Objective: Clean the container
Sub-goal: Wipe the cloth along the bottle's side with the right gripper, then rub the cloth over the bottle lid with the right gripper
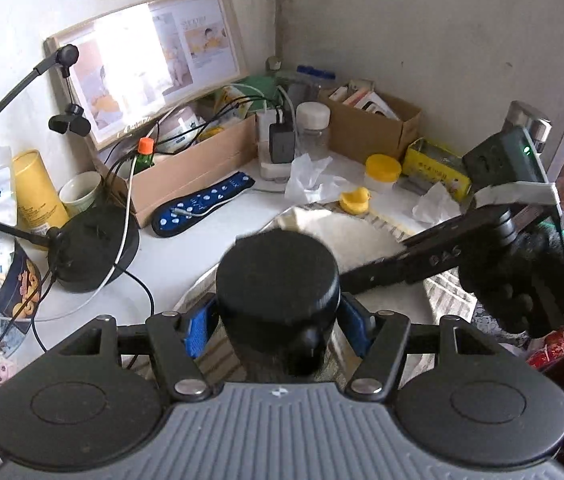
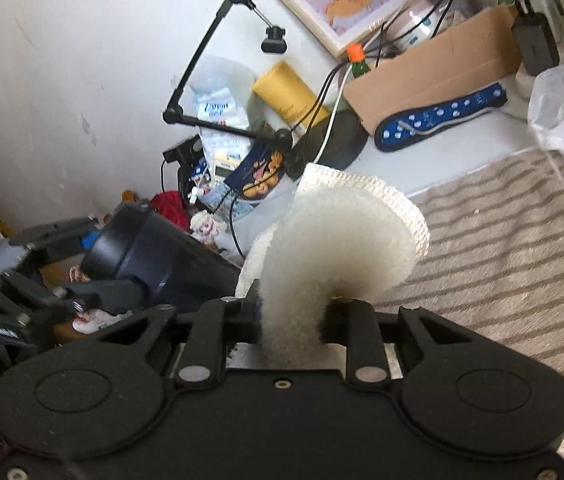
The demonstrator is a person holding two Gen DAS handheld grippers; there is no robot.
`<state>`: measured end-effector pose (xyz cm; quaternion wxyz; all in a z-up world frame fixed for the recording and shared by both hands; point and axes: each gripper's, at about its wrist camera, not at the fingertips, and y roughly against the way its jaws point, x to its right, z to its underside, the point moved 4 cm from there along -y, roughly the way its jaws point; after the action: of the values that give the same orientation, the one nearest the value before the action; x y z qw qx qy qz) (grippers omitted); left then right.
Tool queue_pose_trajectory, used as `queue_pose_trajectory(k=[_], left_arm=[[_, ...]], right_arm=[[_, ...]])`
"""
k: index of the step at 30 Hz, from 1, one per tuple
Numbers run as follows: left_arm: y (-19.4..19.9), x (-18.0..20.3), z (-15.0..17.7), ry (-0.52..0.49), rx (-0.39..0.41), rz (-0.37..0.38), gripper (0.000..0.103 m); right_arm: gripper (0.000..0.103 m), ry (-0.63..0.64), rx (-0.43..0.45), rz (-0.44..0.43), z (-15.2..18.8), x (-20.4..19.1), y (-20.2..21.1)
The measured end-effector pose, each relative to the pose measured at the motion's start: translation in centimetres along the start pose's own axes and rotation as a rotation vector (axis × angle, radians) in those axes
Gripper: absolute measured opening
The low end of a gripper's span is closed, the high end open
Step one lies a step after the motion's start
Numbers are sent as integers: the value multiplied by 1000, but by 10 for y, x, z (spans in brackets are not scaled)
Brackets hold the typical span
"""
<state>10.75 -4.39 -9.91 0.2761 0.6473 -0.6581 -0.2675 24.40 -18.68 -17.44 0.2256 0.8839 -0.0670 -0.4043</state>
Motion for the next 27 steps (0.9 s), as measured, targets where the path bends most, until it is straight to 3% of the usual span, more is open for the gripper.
queue_pose_trajectory(k=[8, 12, 23, 25, 27], left_arm=[[-3, -3, -3, 85, 30, -47, 64], [0, -3, -2, 79, 57, -45, 64], [-8, -7, -10, 73, 60, -20, 64], [-8, -9, -9, 68, 64, -2, 64], [-7, -10, -8, 46, 68, 24, 64]], right_arm=[[24, 15, -17, -41, 0, 0, -3], [24, 26, -13, -65, -3, -5, 1], [23, -15, 213, -295, -32, -43, 56], [23, -50, 214, -292, -31, -39, 51], [23, -175, 195, -293, -21, -20, 36]])
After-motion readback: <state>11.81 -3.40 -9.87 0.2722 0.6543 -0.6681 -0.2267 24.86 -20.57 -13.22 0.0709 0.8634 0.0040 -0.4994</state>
